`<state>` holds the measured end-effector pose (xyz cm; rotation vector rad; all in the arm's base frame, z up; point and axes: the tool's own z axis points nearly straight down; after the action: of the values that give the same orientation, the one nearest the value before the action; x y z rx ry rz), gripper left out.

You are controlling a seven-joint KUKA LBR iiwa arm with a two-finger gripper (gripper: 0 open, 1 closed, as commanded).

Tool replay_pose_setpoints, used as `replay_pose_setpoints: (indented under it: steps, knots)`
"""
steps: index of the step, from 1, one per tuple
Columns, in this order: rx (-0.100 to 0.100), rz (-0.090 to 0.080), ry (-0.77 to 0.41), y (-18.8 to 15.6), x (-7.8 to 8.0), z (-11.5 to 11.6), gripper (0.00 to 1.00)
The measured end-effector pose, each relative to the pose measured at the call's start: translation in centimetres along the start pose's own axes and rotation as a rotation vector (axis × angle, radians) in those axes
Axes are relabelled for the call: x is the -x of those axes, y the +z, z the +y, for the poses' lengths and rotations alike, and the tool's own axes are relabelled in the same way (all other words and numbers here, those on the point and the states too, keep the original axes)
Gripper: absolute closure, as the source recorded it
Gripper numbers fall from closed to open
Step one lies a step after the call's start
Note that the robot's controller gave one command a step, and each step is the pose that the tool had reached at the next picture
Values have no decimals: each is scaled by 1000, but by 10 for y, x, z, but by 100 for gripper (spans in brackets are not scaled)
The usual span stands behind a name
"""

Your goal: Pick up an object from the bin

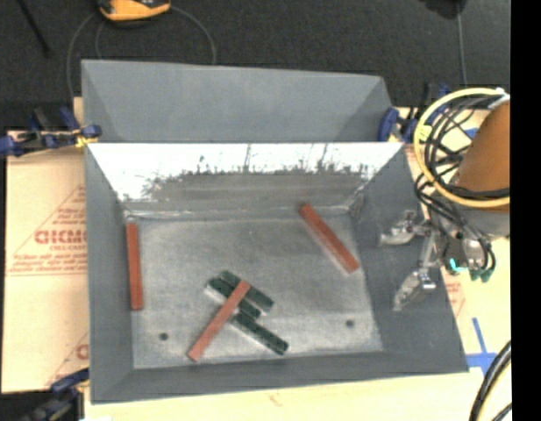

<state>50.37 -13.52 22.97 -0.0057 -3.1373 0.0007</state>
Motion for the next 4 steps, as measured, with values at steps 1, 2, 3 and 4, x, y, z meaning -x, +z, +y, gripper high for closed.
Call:
replay_pose_setpoints:
  steps: [1,2,3,4]
  knots:
    - [-2,-8,-3,-4,2,1,0]
    - [-2,-15,10,61,51,16,0]
    - [-1,-6,-109,89,74,27,0]
    - [0,-13,-11,123,81,28,0]
